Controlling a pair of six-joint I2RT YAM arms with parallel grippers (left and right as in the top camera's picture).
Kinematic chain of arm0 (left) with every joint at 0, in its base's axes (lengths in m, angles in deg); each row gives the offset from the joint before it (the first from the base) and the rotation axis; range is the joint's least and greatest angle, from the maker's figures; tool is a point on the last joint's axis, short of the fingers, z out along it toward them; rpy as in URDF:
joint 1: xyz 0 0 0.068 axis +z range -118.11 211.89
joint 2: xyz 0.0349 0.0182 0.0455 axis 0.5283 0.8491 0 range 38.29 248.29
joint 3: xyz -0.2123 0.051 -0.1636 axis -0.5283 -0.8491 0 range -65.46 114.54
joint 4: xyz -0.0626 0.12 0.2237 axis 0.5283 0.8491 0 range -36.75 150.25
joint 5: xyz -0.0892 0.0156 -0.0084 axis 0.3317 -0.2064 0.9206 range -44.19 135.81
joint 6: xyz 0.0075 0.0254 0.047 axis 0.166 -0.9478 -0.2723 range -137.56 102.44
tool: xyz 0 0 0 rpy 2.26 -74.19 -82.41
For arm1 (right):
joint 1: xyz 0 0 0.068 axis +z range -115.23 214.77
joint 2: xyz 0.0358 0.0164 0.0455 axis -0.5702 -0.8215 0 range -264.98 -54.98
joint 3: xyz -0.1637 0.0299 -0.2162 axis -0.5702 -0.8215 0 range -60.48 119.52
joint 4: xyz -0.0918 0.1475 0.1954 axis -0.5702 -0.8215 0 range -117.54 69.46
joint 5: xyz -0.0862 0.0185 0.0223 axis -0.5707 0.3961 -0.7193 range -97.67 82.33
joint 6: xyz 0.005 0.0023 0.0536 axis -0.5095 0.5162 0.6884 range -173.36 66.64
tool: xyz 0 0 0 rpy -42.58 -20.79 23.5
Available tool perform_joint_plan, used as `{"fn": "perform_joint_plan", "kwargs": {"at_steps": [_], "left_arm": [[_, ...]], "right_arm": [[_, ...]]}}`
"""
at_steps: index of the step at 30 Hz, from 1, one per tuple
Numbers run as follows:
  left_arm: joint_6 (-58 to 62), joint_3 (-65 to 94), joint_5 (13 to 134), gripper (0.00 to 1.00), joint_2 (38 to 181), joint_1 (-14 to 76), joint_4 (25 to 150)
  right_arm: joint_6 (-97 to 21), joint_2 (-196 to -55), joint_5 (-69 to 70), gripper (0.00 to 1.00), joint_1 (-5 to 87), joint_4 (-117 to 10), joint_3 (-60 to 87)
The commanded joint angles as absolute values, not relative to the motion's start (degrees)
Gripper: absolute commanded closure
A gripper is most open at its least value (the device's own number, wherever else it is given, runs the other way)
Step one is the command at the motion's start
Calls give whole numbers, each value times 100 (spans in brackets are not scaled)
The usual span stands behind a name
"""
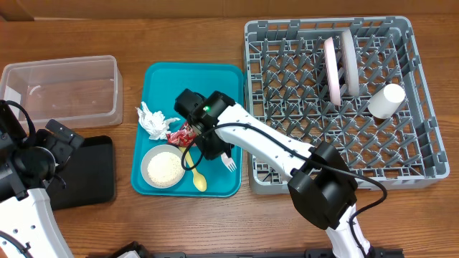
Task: Sort waste into correct bins and load items into the dishwasher rack
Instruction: 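Lift the white fork with the right gripper and place it in the rack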
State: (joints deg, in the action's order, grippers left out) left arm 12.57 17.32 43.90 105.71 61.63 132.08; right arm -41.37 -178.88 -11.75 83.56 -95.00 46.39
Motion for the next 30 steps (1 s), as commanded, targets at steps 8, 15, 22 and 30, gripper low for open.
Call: {"fn": "perform_joint_plan", "kwargs": {"at_steps": [8, 15, 22, 30], "left_arm": [[1375, 1822, 4434, 0, 10580, 6187, 13208], [1375, 1822, 4434, 0, 10580, 6189, 13208], [1377, 1822, 4434, 0, 10580, 6187, 13208], [1375, 1822, 4434, 0, 10580, 6189, 13208]], "right_arm": [[-3621, -17853, -2259, 91, 7987, -9972, 5892], [-2919, -17842, -1776, 91, 6859, -9780, 5892], [-2685, -17844, -587, 92, 5923, -9190, 5889], [-3505, -17844, -607, 90, 5915, -9308, 5881]]}}
